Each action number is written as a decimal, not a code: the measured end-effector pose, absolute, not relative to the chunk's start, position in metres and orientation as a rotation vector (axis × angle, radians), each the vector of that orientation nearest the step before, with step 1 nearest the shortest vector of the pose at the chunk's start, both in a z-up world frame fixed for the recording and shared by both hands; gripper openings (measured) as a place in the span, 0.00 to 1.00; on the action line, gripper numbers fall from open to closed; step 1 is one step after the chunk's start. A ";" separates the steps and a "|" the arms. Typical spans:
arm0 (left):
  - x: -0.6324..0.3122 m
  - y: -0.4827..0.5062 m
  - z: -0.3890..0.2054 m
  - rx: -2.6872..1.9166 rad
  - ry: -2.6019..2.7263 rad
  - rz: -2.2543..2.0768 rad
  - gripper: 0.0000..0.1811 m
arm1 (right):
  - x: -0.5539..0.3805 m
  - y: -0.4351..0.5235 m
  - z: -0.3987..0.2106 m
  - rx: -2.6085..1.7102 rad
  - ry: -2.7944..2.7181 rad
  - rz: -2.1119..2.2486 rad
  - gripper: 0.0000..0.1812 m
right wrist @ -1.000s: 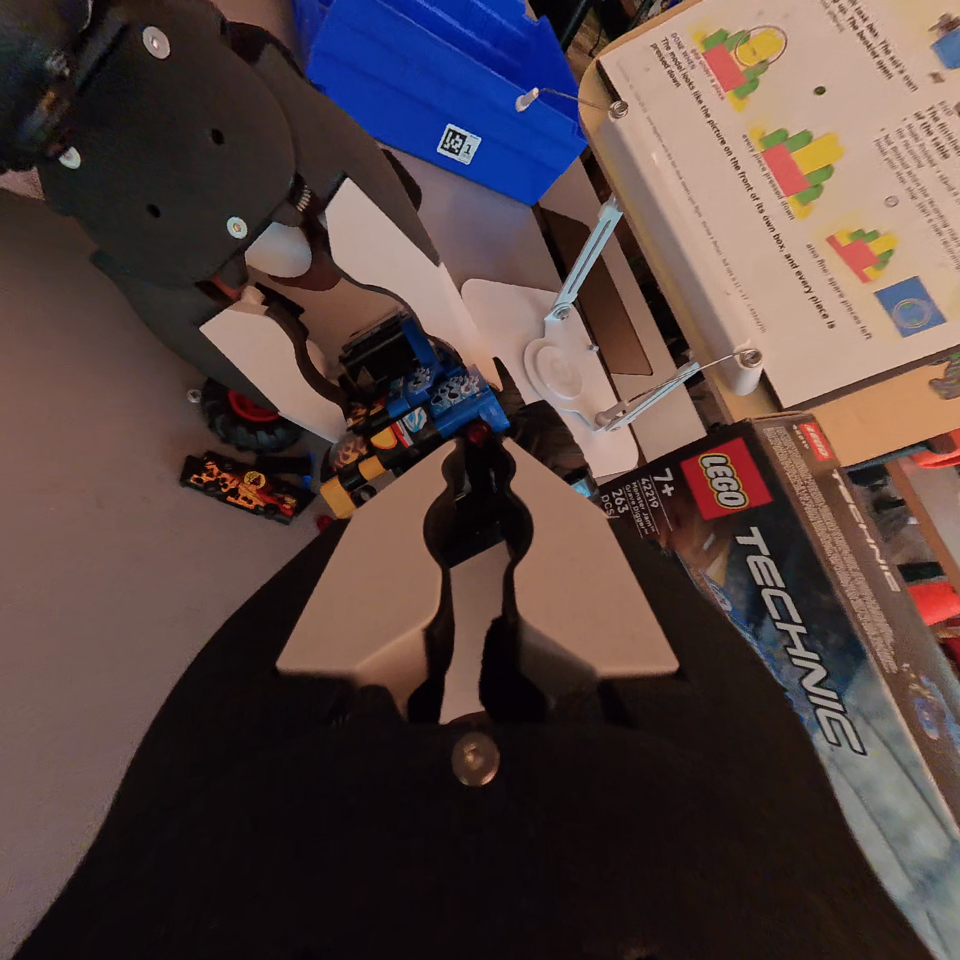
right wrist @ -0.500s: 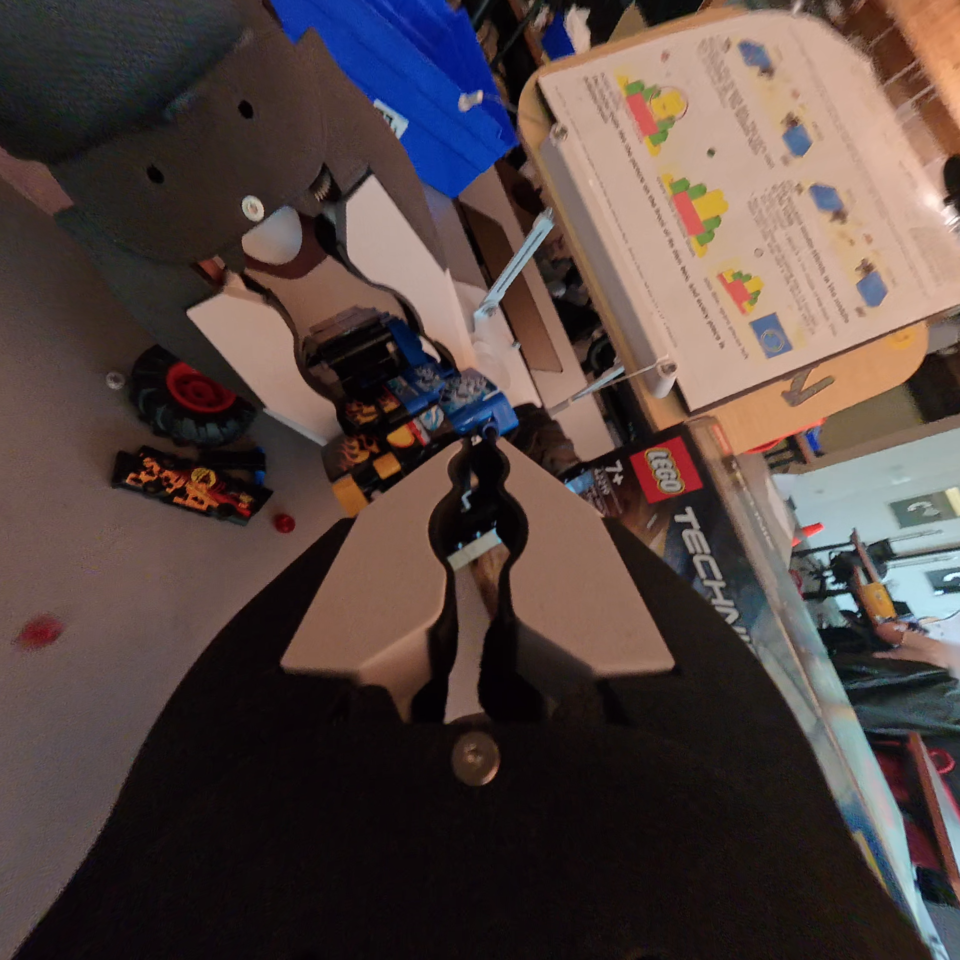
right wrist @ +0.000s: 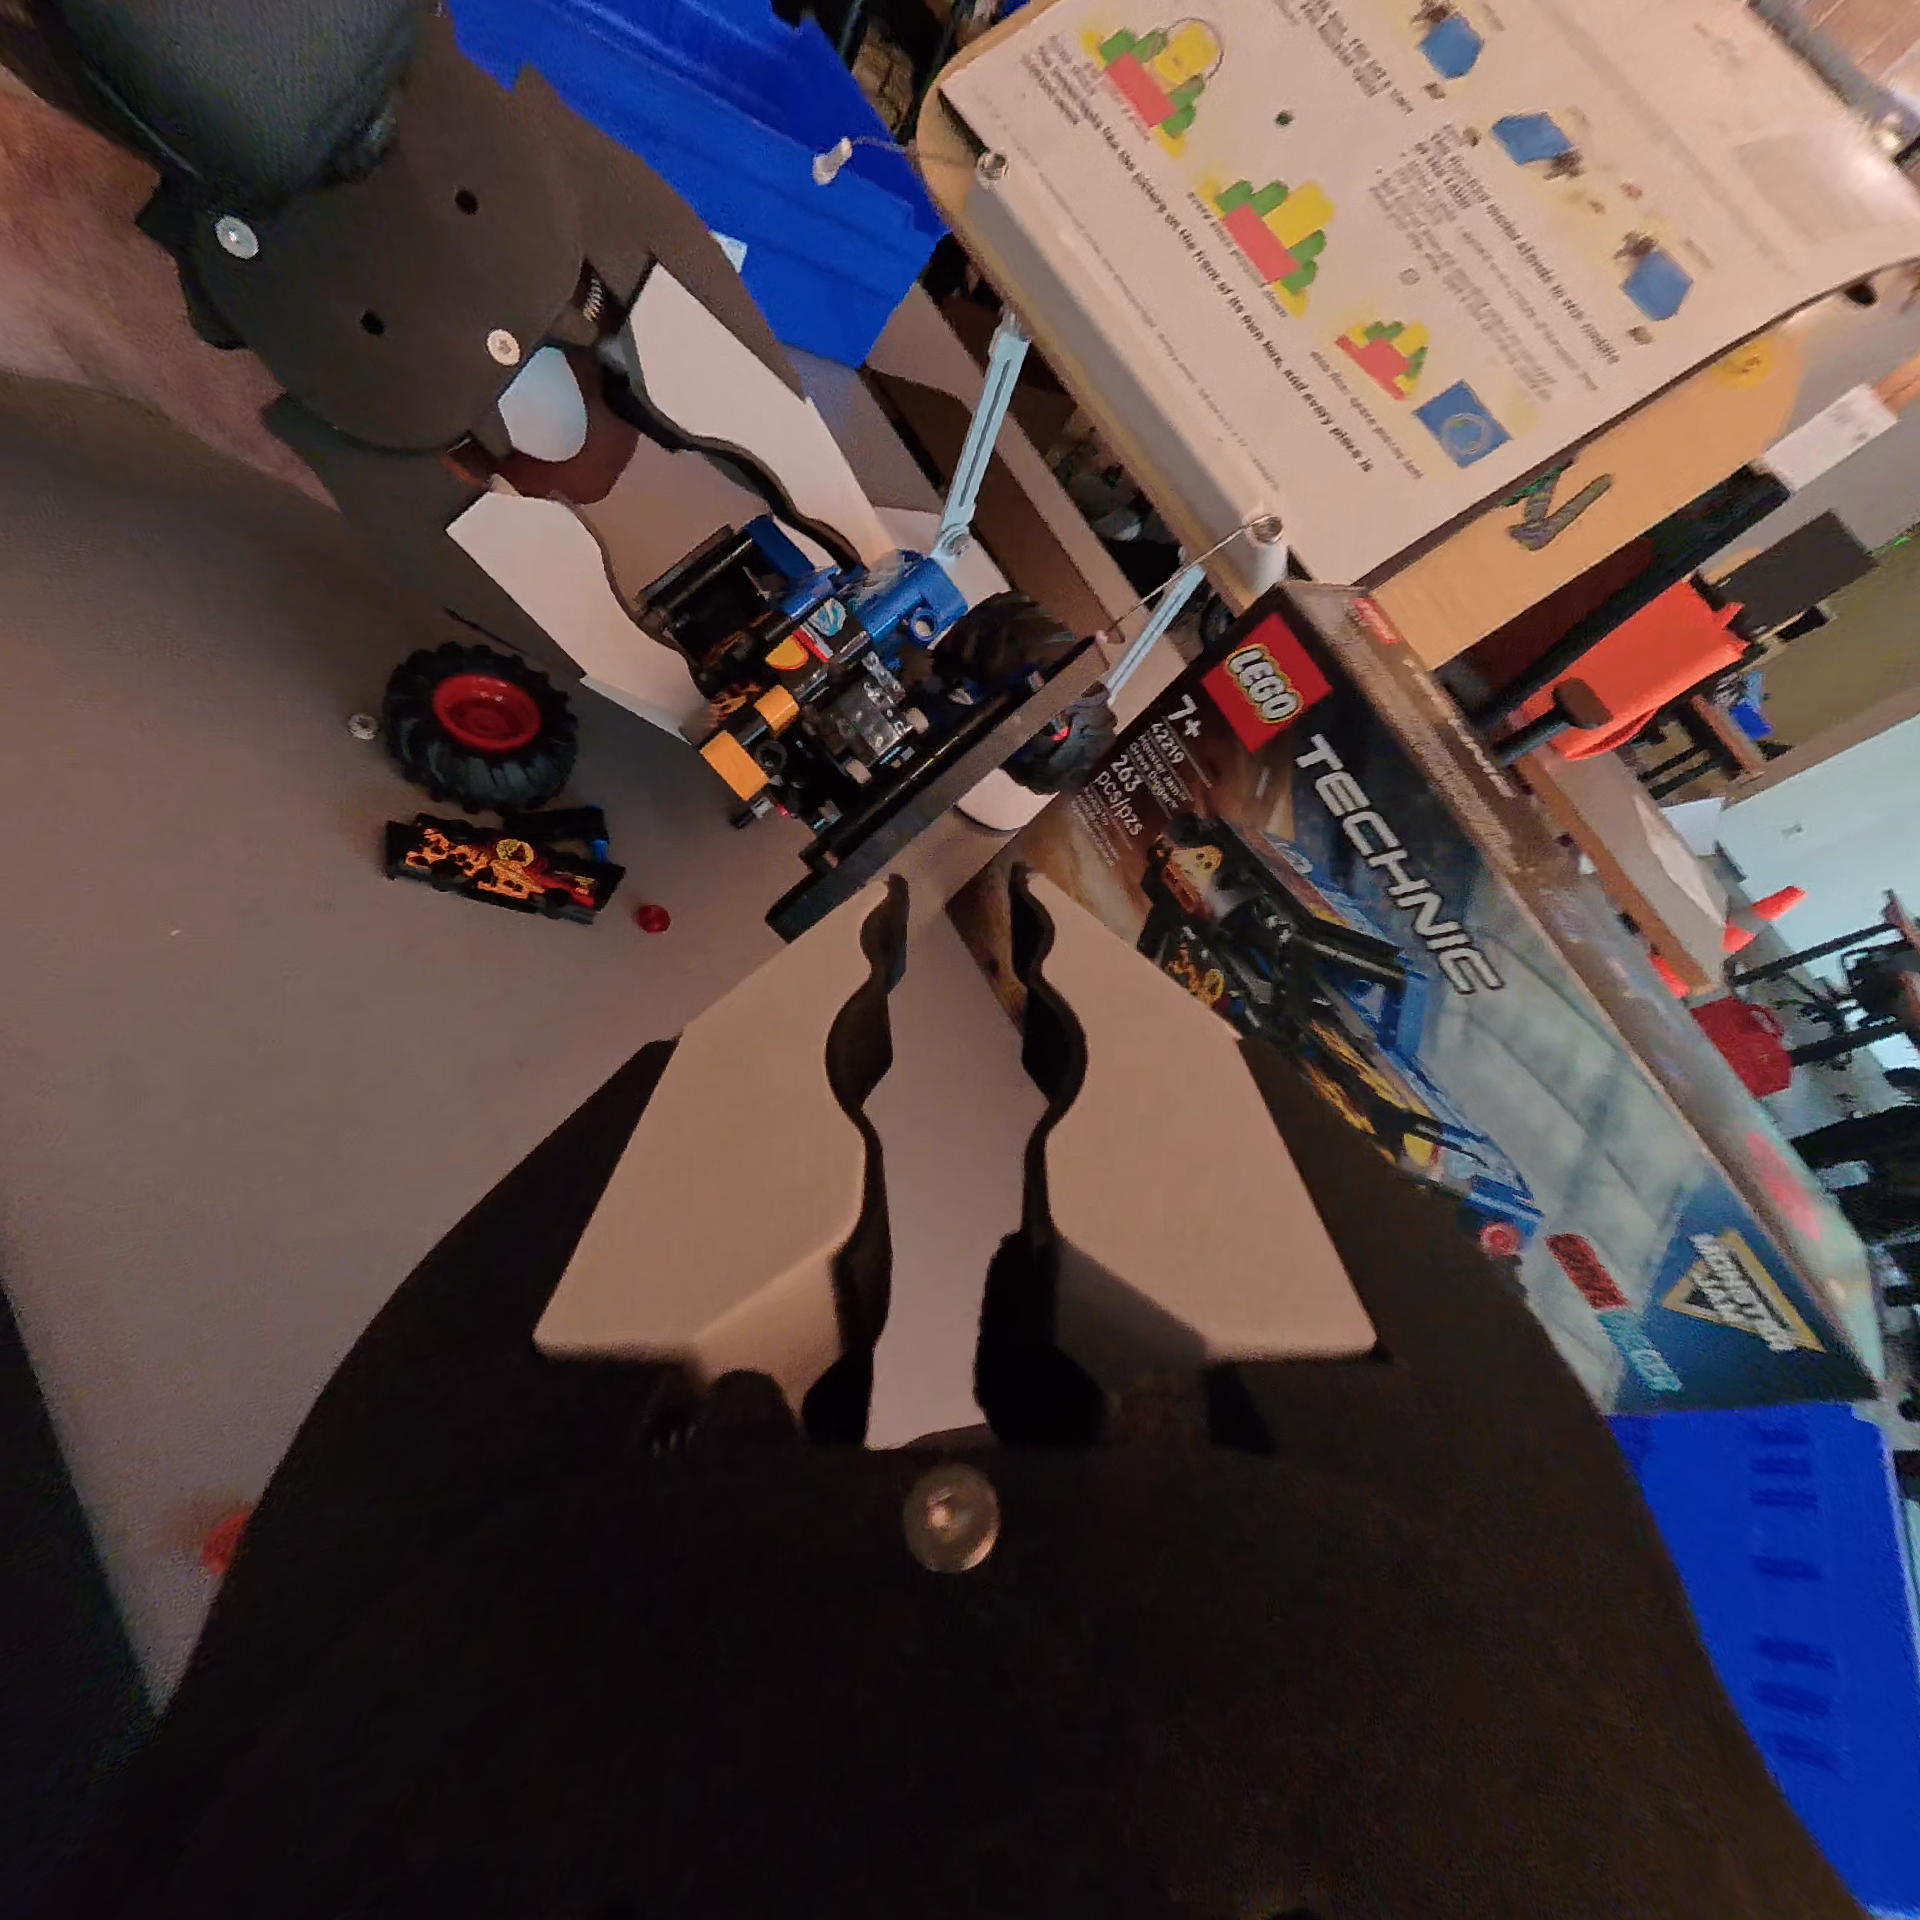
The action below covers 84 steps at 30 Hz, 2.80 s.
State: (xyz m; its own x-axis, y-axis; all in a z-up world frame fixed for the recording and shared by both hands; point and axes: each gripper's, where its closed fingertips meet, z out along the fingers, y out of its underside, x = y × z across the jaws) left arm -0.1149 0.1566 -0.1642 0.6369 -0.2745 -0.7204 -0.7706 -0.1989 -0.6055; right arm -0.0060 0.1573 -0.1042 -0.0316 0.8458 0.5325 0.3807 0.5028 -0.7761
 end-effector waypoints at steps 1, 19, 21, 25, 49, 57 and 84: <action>-0.114 0.157 -0.164 -1.767 0.845 0.562 0.33 | -0.003 0.155 -0.102 -1.057 -1.631 0.518 0.12; -0.107 0.154 -0.165 -1.929 0.600 0.121 0.32 | -0.062 0.116 -0.117 -0.621 -1.645 0.105 0.08; -0.106 0.154 -0.165 -1.931 0.594 0.114 0.32 | -0.060 0.119 -0.116 -0.610 -1.657 0.090 0.09; -0.106 0.154 -0.165 -1.929 0.596 0.109 0.32 | -0.065 0.122 -0.116 -0.575 -1.647 0.018 0.06; -0.096 0.162 -0.164 -1.884 0.539 -0.082 0.32 | -0.058 0.129 -0.114 -0.836 -1.548 0.487 0.04; -0.086 0.160 -0.155 -1.873 0.509 -0.150 0.33 | -0.053 0.141 -0.109 -0.867 -1.530 0.563 0.04; -0.082 0.131 -0.157 -1.968 0.686 -0.312 0.41 | -0.067 0.132 -0.107 -0.557 -1.600 0.110 0.04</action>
